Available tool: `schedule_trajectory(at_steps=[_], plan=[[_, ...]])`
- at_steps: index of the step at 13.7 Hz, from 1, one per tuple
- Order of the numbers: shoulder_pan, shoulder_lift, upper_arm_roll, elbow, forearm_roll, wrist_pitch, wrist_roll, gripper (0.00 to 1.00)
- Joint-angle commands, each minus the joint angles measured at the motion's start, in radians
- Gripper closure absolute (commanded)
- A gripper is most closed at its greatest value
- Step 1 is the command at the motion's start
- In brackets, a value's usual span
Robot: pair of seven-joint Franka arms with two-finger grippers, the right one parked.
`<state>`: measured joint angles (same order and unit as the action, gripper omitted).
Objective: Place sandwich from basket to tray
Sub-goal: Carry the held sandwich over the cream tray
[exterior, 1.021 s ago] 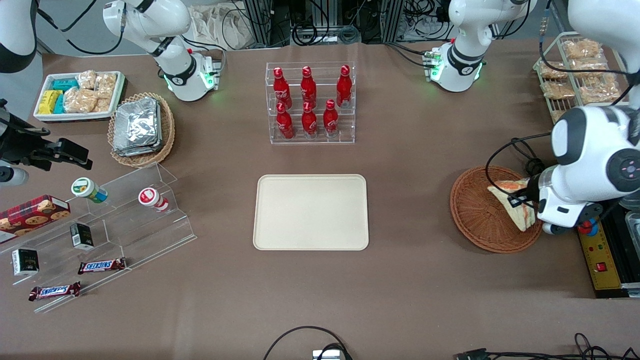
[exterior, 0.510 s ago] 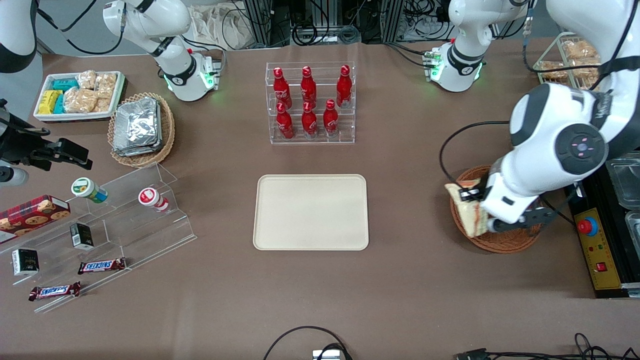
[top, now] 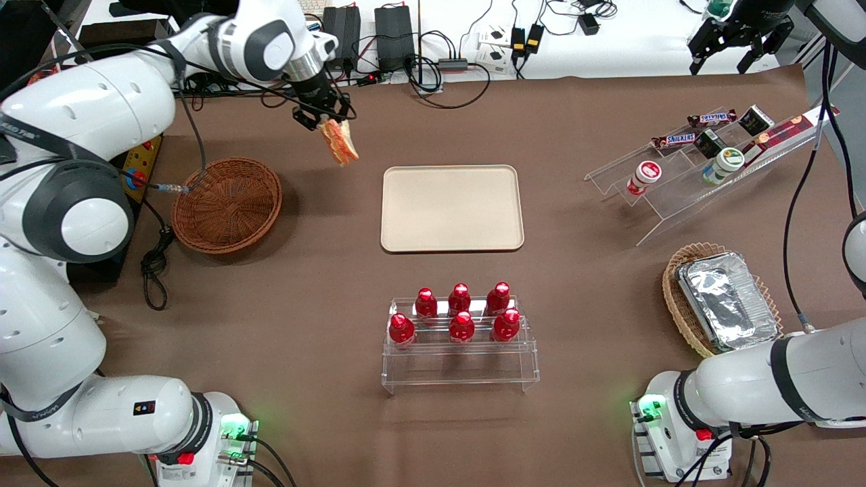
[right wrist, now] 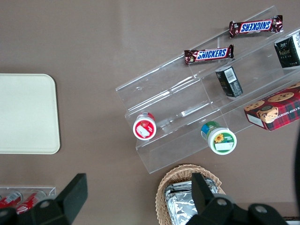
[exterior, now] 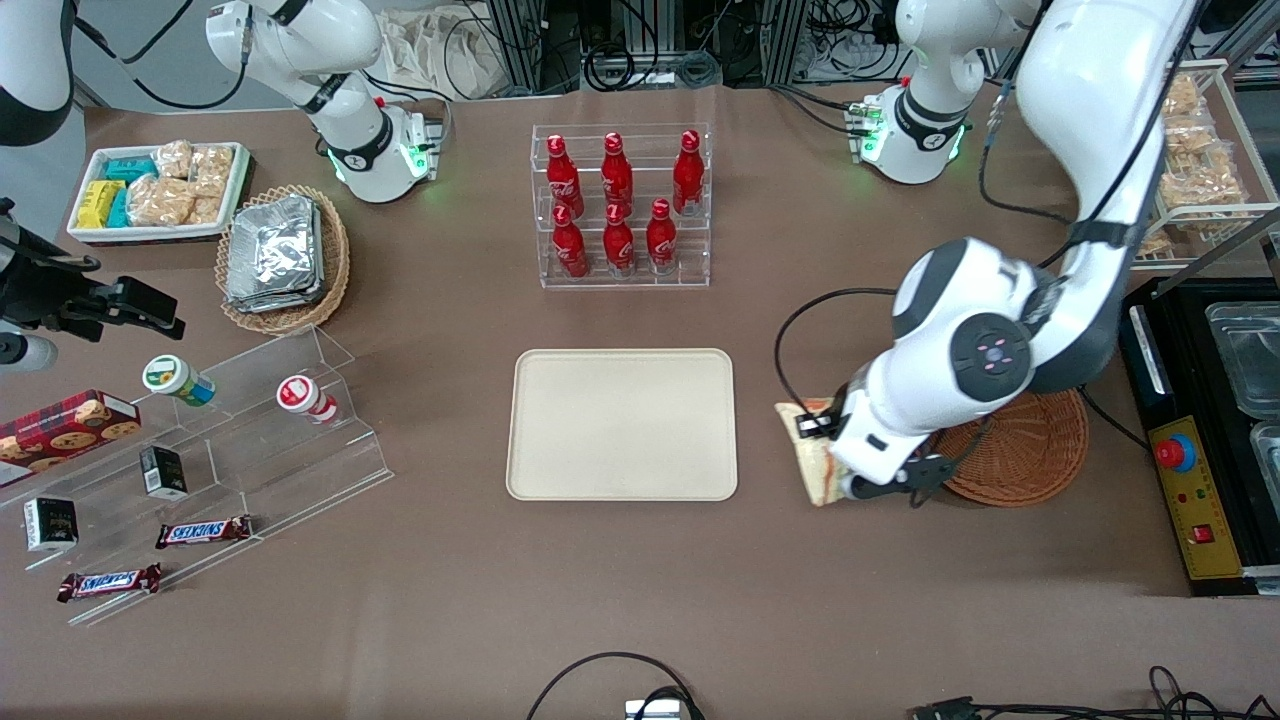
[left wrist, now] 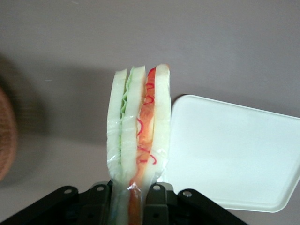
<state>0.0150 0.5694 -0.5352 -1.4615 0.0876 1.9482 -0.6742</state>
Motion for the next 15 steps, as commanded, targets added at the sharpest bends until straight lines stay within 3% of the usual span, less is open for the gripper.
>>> schedule_trajectory(at_steps=[1, 7, 10, 11, 13, 14, 15], plan=[[-0.065, 0.07, 0.001, 0.046, 0.006, 0.069, -0.044, 1.0], [-0.21, 0.213, 0.003, 0.05, 0.113, 0.117, -0.039, 1.0], [-0.253, 0.253, 0.004, 0.046, 0.127, 0.114, -0.038, 0.99], [-0.253, 0.259, 0.003, 0.038, 0.126, 0.104, -0.035, 0.85], [-0.253, 0.259, 0.003, 0.032, 0.126, 0.057, 0.014, 0.17], [-0.253, 0.259, 0.004, 0.032, 0.129, 0.055, 0.024, 0.0], [-0.253, 0.259, 0.006, 0.032, 0.136, 0.055, 0.024, 0.0]])
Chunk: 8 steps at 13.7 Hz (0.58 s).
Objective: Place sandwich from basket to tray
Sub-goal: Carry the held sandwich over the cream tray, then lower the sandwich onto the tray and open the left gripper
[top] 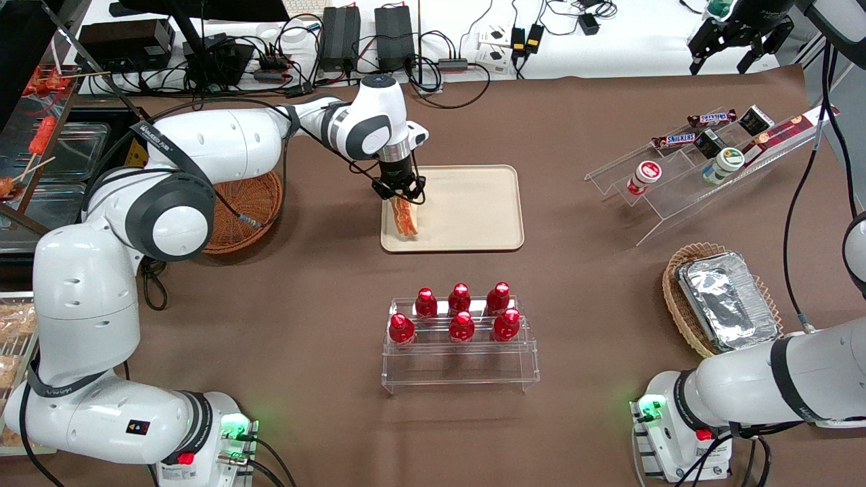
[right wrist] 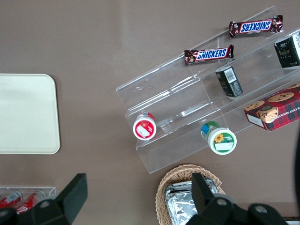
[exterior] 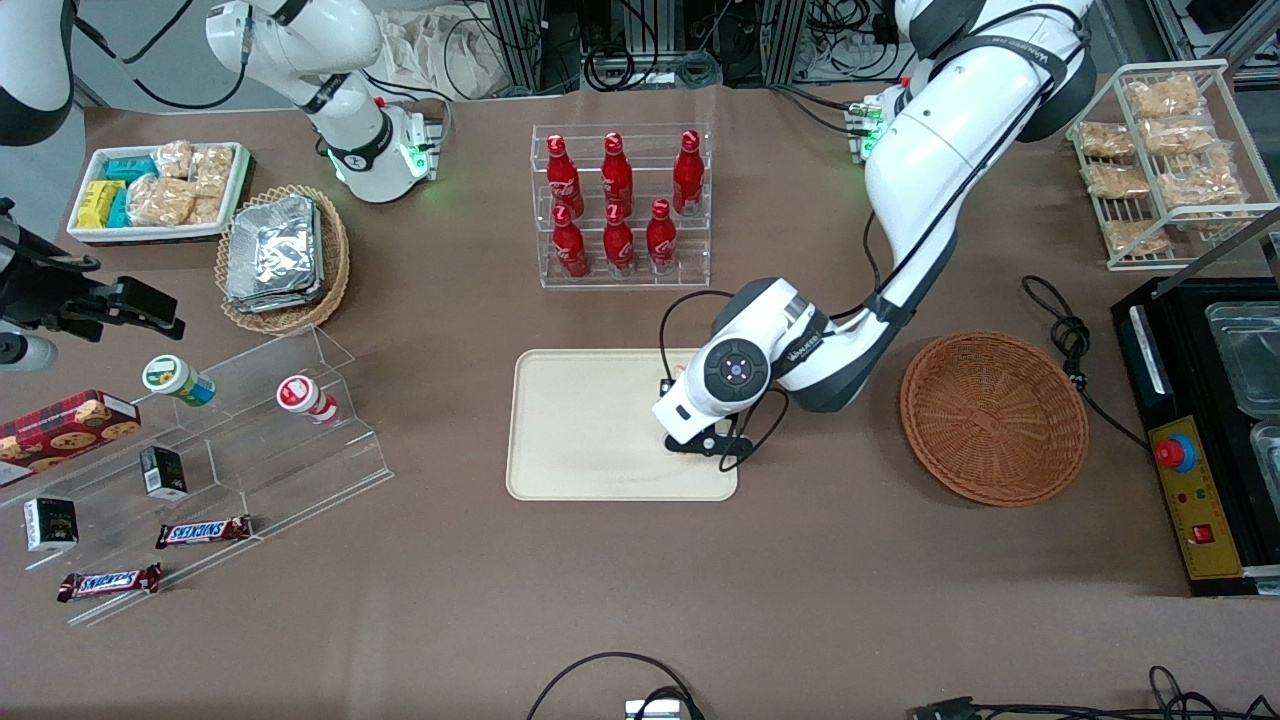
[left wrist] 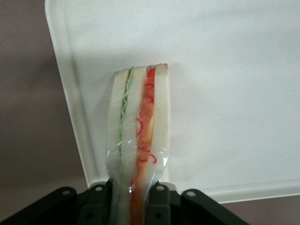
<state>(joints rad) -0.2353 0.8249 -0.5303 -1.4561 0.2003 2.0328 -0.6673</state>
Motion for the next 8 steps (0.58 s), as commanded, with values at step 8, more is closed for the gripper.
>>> schedule_trajectory(at_steps=[8], plan=[[0.089, -0.123, 0.004, 0.022, 0.06, -0.11, -0.066, 0.0]])
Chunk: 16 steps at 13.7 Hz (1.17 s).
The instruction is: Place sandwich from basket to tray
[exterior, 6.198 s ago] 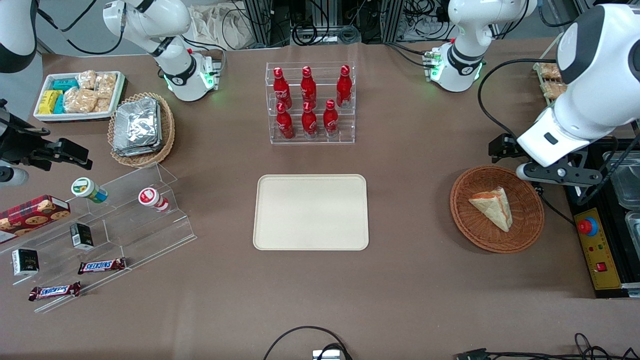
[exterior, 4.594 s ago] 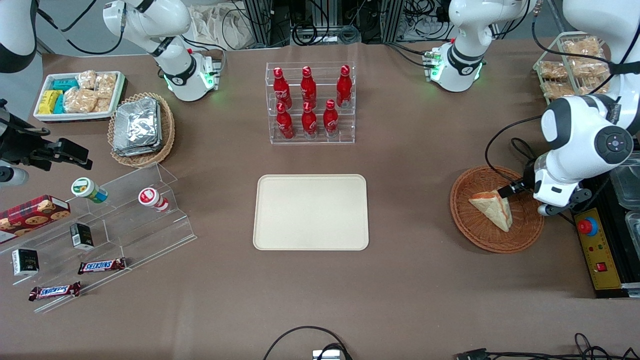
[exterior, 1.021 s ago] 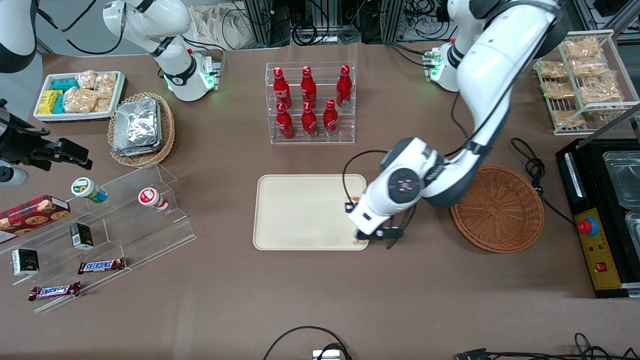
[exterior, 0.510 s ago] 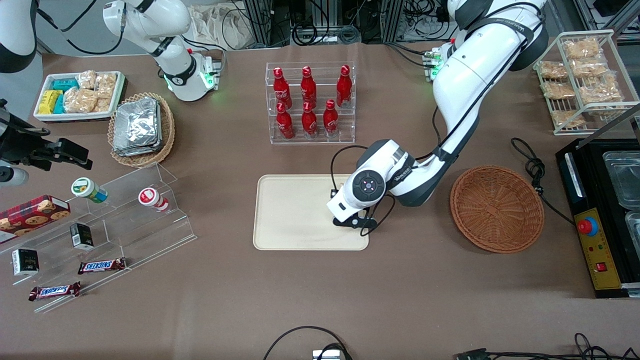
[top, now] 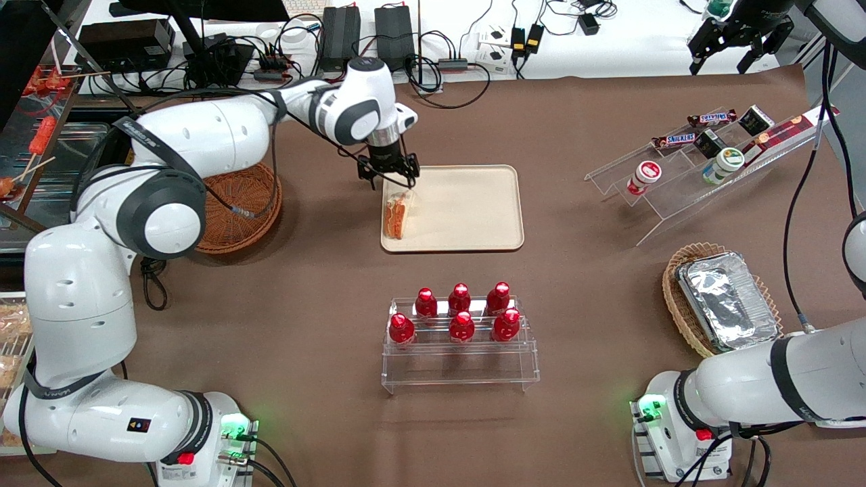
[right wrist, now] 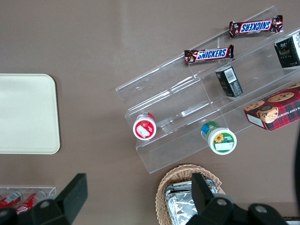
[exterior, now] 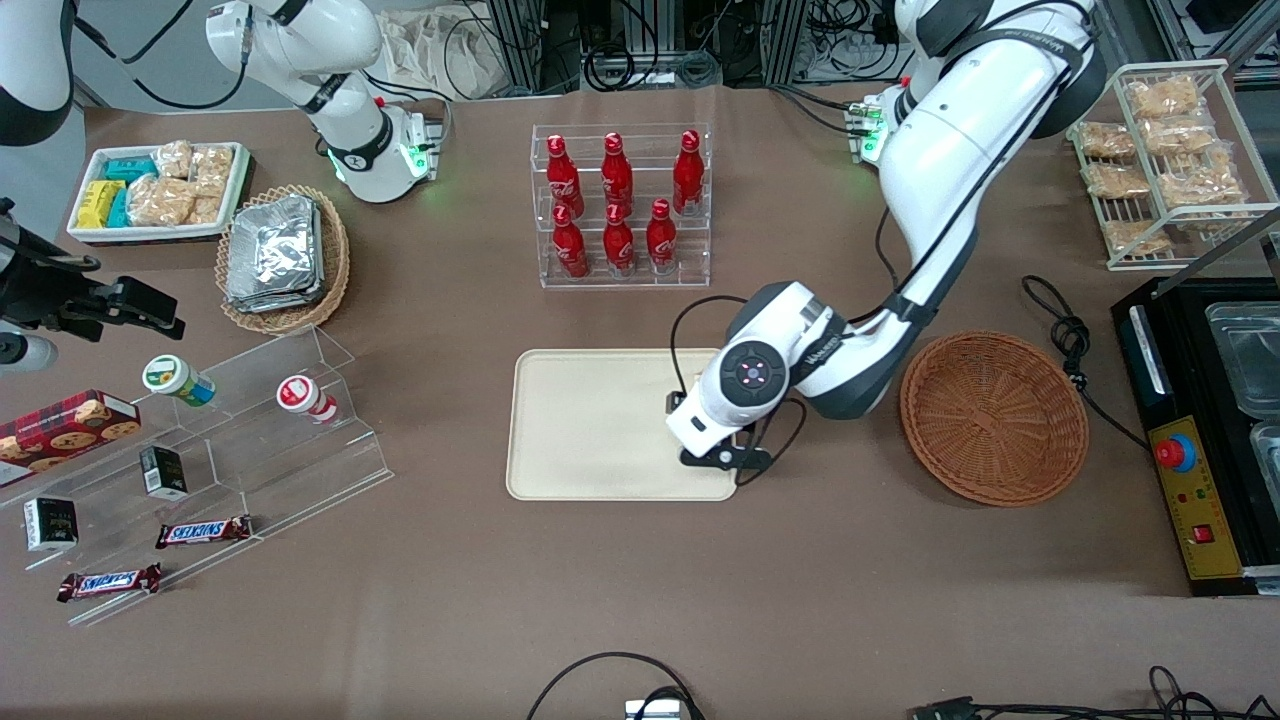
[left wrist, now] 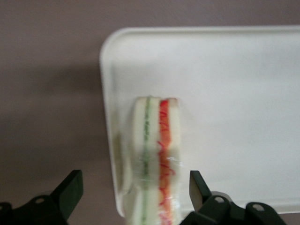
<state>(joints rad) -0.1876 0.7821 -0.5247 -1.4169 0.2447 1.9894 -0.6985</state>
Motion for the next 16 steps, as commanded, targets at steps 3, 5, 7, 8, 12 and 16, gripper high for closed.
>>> schedule_trajectory(at_steps=[3, 5, 7, 8, 12, 16], plan=[[0.111, -0.28, -0.005, -0.152, -0.004, -0.133, -0.041, 0.0], [0.204, -0.432, -0.012, -0.276, -0.065, -0.127, -0.018, 0.0], [0.258, -0.556, -0.011, -0.347, -0.114, -0.141, 0.058, 0.0], [0.292, -0.596, -0.011, -0.364, -0.137, -0.155, 0.094, 0.0], [0.407, -0.619, -0.008, -0.306, -0.17, -0.166, 0.146, 0.0], [0.501, -0.69, 0.027, -0.326, -0.202, -0.257, 0.36, 0.0]])
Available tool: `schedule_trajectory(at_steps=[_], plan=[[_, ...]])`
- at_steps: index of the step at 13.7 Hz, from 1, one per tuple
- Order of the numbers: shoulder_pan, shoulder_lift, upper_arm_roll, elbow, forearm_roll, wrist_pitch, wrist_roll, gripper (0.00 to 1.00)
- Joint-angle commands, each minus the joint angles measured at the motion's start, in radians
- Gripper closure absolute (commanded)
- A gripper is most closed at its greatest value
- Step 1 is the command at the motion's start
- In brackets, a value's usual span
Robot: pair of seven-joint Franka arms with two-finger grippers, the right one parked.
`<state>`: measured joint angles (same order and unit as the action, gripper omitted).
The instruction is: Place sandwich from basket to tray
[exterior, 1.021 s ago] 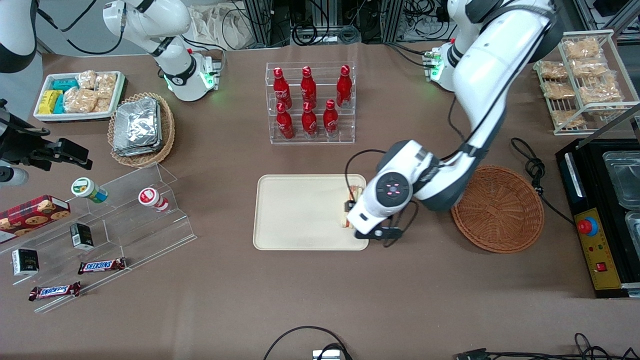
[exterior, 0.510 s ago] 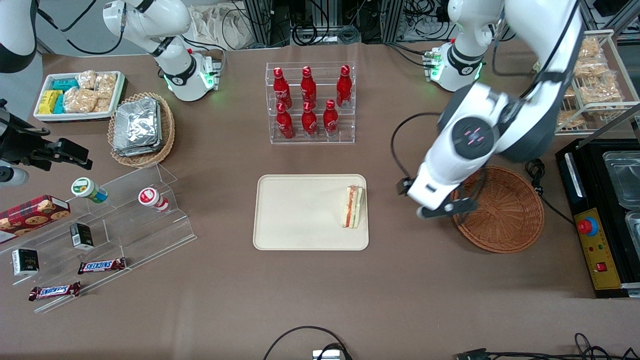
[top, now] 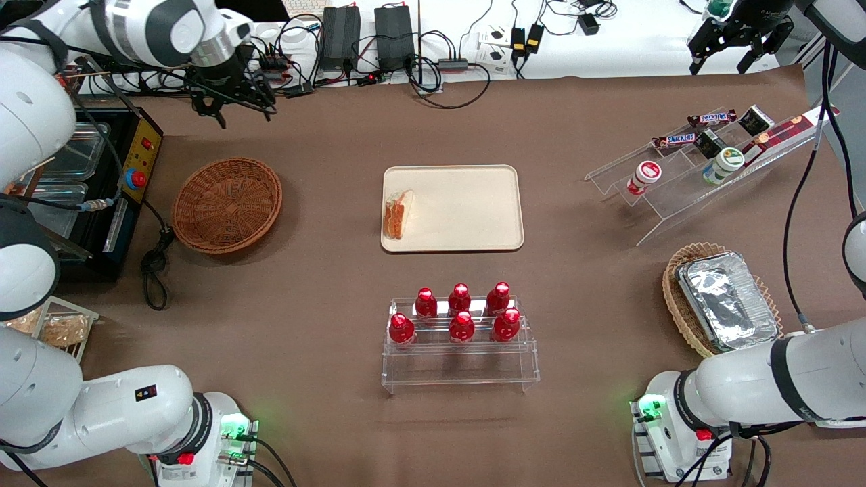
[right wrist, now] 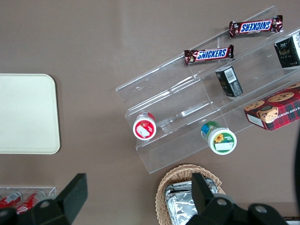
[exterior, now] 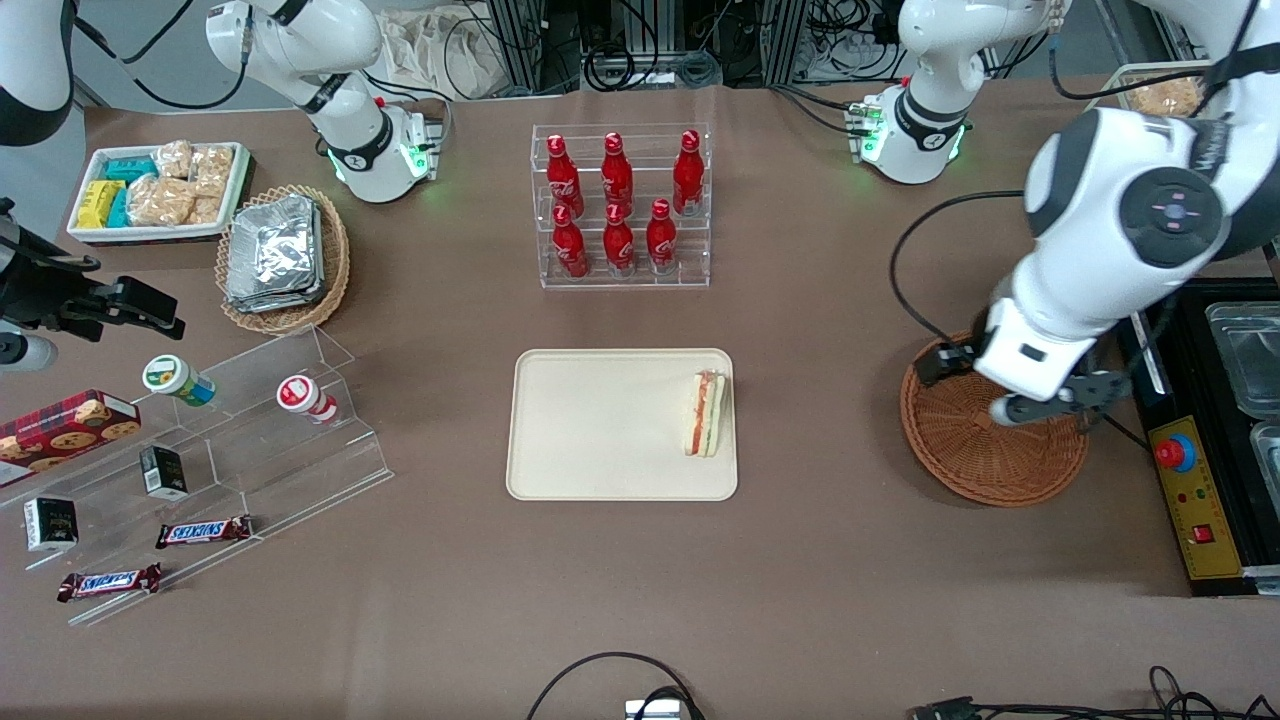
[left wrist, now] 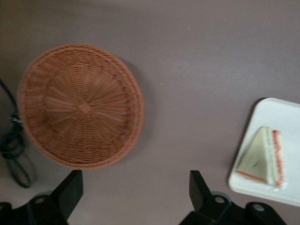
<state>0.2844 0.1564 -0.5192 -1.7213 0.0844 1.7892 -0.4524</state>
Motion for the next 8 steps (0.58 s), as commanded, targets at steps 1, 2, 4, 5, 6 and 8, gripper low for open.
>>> schedule_trajectory(at_steps=[1, 2, 4, 5, 6, 8], plan=[[-0.003, -0.084, 0.107, -0.021, -0.078, -0.076, 0.179, 0.0], [-0.072, -0.103, 0.208, -0.026, -0.112, -0.079, 0.219, 0.0], [-0.18, -0.112, 0.35, -0.02, -0.115, -0.108, 0.265, 0.0], [-0.189, -0.109, 0.369, -0.006, -0.115, -0.123, 0.29, 0.0], [-0.18, -0.103, 0.369, 0.027, -0.115, -0.137, 0.3, 0.0], [-0.18, -0.075, 0.37, 0.092, -0.103, -0.178, 0.307, 0.0]])
